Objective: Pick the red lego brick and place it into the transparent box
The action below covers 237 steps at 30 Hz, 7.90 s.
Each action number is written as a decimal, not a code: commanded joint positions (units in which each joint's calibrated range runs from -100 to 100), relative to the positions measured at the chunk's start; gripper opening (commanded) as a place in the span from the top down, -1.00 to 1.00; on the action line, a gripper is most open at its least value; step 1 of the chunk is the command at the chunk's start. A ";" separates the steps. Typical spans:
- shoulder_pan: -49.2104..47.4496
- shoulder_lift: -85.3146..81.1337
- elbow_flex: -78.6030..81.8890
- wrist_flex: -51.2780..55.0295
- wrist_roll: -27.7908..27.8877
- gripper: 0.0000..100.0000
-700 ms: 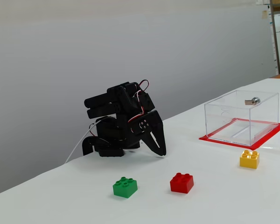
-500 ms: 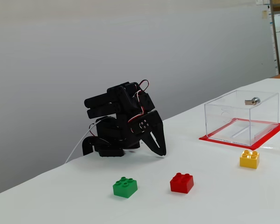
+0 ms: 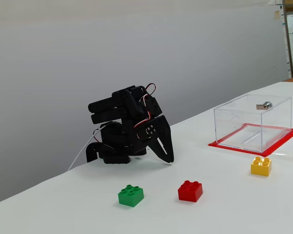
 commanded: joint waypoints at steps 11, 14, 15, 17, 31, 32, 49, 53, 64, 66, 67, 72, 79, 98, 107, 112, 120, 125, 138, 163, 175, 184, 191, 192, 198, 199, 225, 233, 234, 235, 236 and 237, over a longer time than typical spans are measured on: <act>0.44 -0.51 -1.33 0.11 -0.03 0.98; 0.44 -0.51 -1.33 0.11 -0.03 0.98; 0.44 -0.51 -1.33 0.11 -0.03 0.98; 0.44 -0.51 -1.33 0.11 -0.03 0.98; 0.44 -0.51 -1.33 0.11 -0.03 0.98; 0.44 -0.51 -1.33 0.11 -0.03 0.98; 0.44 -0.51 -1.33 0.11 -0.03 0.98; 0.44 -0.51 -1.33 0.11 -0.03 0.98; 0.44 -0.51 -1.33 0.11 -0.03 0.98; 0.44 -0.51 -1.33 0.11 -0.03 0.98; 0.44 -0.51 -1.33 0.11 -0.03 0.98; -0.08 -0.51 -1.33 0.11 0.23 0.98; -0.15 -0.51 -1.42 0.11 0.18 0.98; 0.88 18.76 -16.52 -13.73 0.28 0.98; 0.81 27.75 -30.08 -13.90 8.06 0.98; 2.80 34.37 -36.05 -13.55 12.76 0.98; 9.01 47.61 -45.09 -13.99 13.17 0.98; 13.67 56.01 -50.97 -14.07 13.17 0.98; 18.92 69.41 -53.32 -28.70 19.91 0.98; 22.03 82.73 -54.14 -40.45 24.40 0.97; 20.33 82.73 -53.50 -40.27 17.30 0.49; 16.26 82.82 -53.32 -39.75 17.25 0.45; 14.71 82.82 -52.06 -36.27 16.88 0.45; 14.56 82.82 -52.06 -35.92 16.31 0.45; 14.78 82.82 -51.97 -35.40 15.42 0.44; 14.78 82.82 -51.97 -35.14 15.42 0.41; 15.08 94.36 -57.48 -40.01 15.26 0.16; 15.89 96.06 -57.75 -40.62 15.26 0.16; 15.89 96.57 -57.75 -40.62 15.31 0.16; 15.96 96.99 -57.75 -40.62 15.47 0.16; 16.04 97.33 -57.75 -41.14 15.57 0.16; 16.11 97.67 -57.75 -41.75 15.63 0.16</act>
